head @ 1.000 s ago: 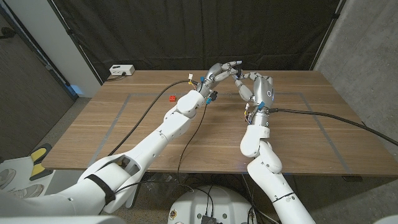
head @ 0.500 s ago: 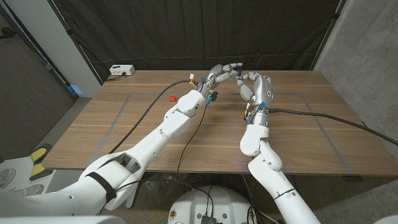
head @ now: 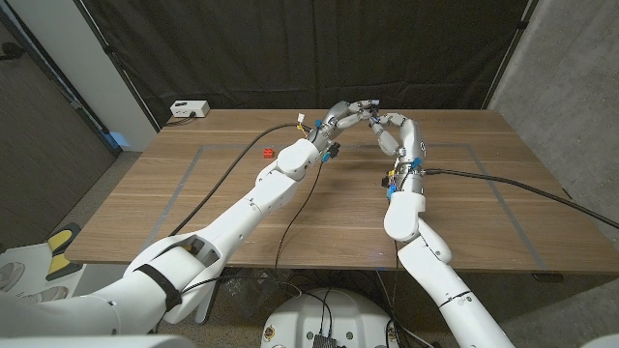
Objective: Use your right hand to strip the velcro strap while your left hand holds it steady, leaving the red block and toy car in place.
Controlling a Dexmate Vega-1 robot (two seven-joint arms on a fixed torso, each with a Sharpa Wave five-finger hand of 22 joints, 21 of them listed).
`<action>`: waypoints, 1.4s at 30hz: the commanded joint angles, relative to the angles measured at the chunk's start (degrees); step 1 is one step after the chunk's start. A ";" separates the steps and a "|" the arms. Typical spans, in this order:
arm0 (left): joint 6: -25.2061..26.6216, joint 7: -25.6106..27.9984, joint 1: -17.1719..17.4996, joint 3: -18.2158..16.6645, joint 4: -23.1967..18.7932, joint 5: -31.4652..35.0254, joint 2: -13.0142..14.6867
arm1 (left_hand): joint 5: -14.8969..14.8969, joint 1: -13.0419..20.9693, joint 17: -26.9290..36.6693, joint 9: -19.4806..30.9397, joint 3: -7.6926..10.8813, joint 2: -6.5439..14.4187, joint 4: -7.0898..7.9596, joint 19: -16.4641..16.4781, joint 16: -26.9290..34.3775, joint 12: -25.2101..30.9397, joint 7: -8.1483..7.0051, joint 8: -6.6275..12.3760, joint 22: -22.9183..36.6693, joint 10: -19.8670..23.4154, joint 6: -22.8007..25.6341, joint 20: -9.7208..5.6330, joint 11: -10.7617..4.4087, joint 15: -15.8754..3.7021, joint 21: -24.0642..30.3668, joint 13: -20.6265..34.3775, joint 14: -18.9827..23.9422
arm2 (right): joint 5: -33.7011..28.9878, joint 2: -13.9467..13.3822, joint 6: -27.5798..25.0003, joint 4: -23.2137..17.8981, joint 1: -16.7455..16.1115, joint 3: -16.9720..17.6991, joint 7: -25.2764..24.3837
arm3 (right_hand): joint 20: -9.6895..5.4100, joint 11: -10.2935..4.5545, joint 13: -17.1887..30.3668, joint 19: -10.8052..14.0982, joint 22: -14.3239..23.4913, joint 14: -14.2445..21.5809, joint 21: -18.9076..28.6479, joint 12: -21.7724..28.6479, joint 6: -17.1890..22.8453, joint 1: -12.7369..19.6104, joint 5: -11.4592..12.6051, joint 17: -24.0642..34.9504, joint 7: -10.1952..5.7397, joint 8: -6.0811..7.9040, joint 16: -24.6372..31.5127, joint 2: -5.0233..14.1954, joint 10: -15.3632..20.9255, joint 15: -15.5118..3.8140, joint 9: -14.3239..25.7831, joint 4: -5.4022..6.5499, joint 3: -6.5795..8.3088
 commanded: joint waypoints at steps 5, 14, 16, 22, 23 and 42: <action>4.95 11.44 1.20 2.63 -7.40 15.44 3.52 | 0.12 -0.93 0.26 0.78 0.52 -0.20 0.25 -0.02 0.17 0.01 -0.14 0.28 -0.06 -0.15 0.28 0.53 -0.07 -4.28 0.84 0.13 0.68 | 32.85 -2.20 17.65 5.68 1.20 3.09 16.51 | -1.81 -0.10 1.20 -1.16 0.15 -2.12 0.56 -0.29 -1.22 -0.69 -0.06 1.06 -0.22 1.62 -0.58 2.10 -1.64 -9.32 2.95 1.02 -0.54; 9.46 15.86 2.60 3.19 -11.30 22.15 4.18 | -0.07 -1.78 0.15 1.56 0.04 -1.58 0.29 0.51 0.37 0.43 -0.33 1.45 -0.14 0.61 1.76 0.98 -0.12 -4.43 1.34 0.26 1.70 | 36.36 -2.80 24.35 8.32 1.96 2.64 18.36 | -1.95 -0.22 2.06 -2.14 0.13 -3.36 0.78 -0.18 -1.84 -1.06 0.11 1.42 -0.81 2.77 -1.20 2.30 -2.98 -9.28 4.96 1.25 -1.00; 10.66 15.71 2.92 3.11 -12.15 22.41 4.23 | 0.02 -1.61 0.12 1.69 0.14 -1.72 0.14 0.75 0.38 0.48 -0.02 1.58 -0.15 0.68 1.80 0.89 -0.14 -4.41 1.47 0.29 1.87 | 37.34 -3.06 25.29 8.69 2.13 2.47 18.93 | -2.06 -0.24 2.22 -2.28 0.12 -3.63 0.82 -0.14 -2.03 -1.21 0.14 1.43 -0.86 2.93 -1.36 2.34 -3.20 -9.25 5.30 1.35 -1.08; 12.87 15.84 3.50 3.14 -13.87 23.73 4.45 | 0.44 -1.14 0.09 2.08 0.52 -1.93 -0.18 0.97 0.31 0.56 0.67 2.00 -0.19 0.73 2.04 0.76 -0.15 -4.44 1.70 0.34 2.04 | 39.15 -3.63 26.67 9.11 2.31 2.13 19.70 | -2.23 -0.41 2.75 -2.64 0.10 -4.29 0.95 0.08 -2.34 -1.41 0.26 1.50 -1.08 3.48 -1.75 2.47 -3.71 -9.26 6.28 1.47 -1.25; 12.96 15.64 3.55 3.09 -13.99 23.62 4.45 | 0.54 -1.05 0.10 2.15 0.60 -1.91 -0.21 0.99 0.31 0.49 0.78 2.05 -0.20 0.53 2.00 0.83 -0.09 -4.45 1.73 0.35 2.07 | 39.71 -3.76 26.81 9.10 2.33 2.09 20.01 | -2.32 -0.41 2.82 -2.65 0.10 -4.35 0.97 0.10 -2.44 -1.45 0.28 1.51 -1.14 3.52 -1.79 2.47 -3.79 -9.26 6.39 1.48 -1.28; 15.05 12.21 3.05 3.73 -16.03 24.49 5.81 | 1.69 -1.15 0.25 3.30 1.22 -2.07 -0.04 0.93 -0.04 0.29 0.76 2.76 -0.27 -0.70 1.26 0.58 0.02 -4.10 2.12 0.56 1.72 | 37.73 -5.21 23.26 6.65 1.94 2.41 19.17 | -4.85 -0.95 7.49 -6.36 -0.05 -9.88 0.82 0.85 -9.27 -7.48 0.90 2.69 -3.44 8.98 -3.29 4.64 -9.79 -9.11 18.02 8.27 -1.39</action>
